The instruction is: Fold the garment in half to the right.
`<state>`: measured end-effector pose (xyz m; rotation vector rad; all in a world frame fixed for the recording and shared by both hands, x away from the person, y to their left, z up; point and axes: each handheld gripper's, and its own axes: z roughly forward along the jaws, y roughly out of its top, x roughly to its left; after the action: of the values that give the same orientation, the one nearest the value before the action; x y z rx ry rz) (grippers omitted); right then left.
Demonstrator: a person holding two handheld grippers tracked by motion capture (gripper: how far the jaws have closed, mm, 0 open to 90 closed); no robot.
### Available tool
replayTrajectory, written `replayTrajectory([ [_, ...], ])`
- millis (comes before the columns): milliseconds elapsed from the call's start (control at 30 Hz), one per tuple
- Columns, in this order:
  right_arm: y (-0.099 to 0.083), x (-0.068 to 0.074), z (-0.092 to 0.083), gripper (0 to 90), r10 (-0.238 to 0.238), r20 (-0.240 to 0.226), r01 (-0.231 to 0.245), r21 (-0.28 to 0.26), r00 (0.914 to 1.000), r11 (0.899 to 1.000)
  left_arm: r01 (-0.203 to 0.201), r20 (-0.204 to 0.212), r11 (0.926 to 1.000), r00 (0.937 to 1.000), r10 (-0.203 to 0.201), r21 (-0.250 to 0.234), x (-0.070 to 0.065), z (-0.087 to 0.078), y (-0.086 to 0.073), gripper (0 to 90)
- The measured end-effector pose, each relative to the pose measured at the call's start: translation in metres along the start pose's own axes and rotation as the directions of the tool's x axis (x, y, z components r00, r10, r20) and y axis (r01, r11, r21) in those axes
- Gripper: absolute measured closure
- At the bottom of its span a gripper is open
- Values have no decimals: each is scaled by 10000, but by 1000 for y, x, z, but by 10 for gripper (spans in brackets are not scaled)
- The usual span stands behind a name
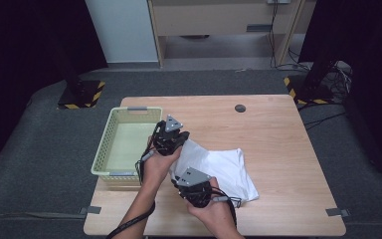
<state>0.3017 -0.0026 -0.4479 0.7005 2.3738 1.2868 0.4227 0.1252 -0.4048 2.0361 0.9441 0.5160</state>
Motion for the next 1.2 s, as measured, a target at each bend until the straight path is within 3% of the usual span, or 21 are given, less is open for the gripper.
replayTrajectory([
  [400, 7, 2, -1, 842, -17, -183, 15, -123, 9998, 9999, 299, -140, 9995, 9995, -299, -27, 5, -7, 0, 892],
  [733, 3, -15, -29, 842, 224, -79, -225, -208, 9997, 9995, 339, 174, 9994, 9993, -339, -8, -17, 6, 21, 892],
  [867, -1, -23, -39, 842, 356, -16, -356, -168, 9994, 9992, 166, 281, 9998, 9995, -171, 147, -27, 15, 28, 892],
  [1200, -12, -37, -50, 842, 709, 39, -708, -152, 9975, 9974, 8, 488, 9996, 9988, -21, 268, -41, 30, 38, 892],
])
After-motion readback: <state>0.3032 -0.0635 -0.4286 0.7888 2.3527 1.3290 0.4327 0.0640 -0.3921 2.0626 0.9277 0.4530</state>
